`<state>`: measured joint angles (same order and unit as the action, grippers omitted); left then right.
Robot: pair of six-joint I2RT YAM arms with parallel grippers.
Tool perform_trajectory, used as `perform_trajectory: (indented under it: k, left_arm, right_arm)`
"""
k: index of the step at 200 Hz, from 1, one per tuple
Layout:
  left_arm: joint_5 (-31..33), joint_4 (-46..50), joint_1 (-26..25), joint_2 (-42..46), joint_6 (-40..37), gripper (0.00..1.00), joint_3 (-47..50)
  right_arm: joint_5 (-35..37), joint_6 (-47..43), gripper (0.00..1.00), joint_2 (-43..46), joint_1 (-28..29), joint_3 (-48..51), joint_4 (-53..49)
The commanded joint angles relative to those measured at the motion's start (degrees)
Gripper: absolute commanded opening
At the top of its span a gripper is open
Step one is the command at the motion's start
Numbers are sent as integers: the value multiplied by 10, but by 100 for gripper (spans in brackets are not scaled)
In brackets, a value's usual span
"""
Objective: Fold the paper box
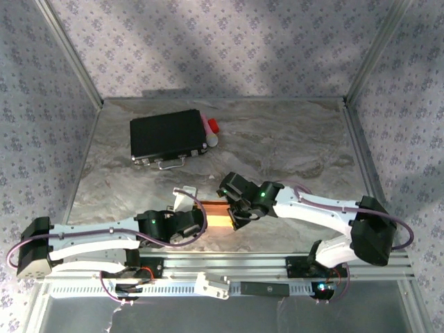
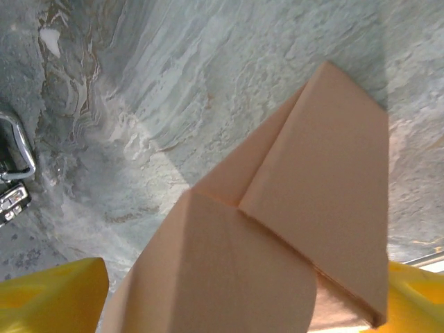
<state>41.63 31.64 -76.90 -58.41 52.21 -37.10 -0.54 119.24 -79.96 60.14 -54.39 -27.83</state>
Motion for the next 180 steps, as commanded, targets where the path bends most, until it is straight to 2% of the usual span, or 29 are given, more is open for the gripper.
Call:
perform_trajectory:
  k: [1,83,180]
  left_arm:
    - [12,14,-7,-6,9,0,-14]
    - [29,2,-26,-13,30,0,-12]
    - [26,-21,-29,20,68,0,34]
  right_arm:
    - [-5,216,84,-8,2,3,19]
    - [-1,232,59,-22,2,22,56]
    - [6,228,57,-19,4,25,49]
